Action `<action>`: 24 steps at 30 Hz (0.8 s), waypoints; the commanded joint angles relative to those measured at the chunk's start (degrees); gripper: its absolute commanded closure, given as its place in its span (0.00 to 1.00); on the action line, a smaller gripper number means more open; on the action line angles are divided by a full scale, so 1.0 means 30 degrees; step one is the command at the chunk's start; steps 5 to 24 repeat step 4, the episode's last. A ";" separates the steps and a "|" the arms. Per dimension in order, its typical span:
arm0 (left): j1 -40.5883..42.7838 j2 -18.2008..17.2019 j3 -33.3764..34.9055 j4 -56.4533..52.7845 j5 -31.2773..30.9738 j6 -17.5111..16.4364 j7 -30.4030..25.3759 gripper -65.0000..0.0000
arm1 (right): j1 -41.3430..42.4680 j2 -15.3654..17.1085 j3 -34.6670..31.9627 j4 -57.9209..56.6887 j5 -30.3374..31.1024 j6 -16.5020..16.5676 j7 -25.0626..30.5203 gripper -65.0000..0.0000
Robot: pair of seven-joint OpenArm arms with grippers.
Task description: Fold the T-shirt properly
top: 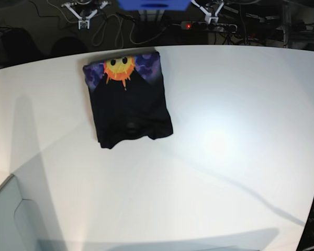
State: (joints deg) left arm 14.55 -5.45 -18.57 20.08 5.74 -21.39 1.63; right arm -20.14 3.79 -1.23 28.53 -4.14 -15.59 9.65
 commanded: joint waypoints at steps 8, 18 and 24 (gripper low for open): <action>0.0060 -0.0102 0.0079 0.0121 -0.0081 -0.0094 -0.0147 1.00 | 0.1190 -0.0722 -0.1684 -0.2845 0.0018 -0.2084 0.0197 1.00; 0.0060 -0.0102 0.0079 0.0121 -0.0081 -0.0094 -0.0147 1.00 | 0.1190 -0.0722 -0.1684 -0.2845 0.0018 -0.2084 0.0197 1.00; 0.0060 -0.0102 0.0079 0.0121 -0.0081 -0.0094 -0.0147 1.00 | 0.1190 -0.0722 -0.1684 -0.2845 0.0018 -0.2084 0.0197 1.00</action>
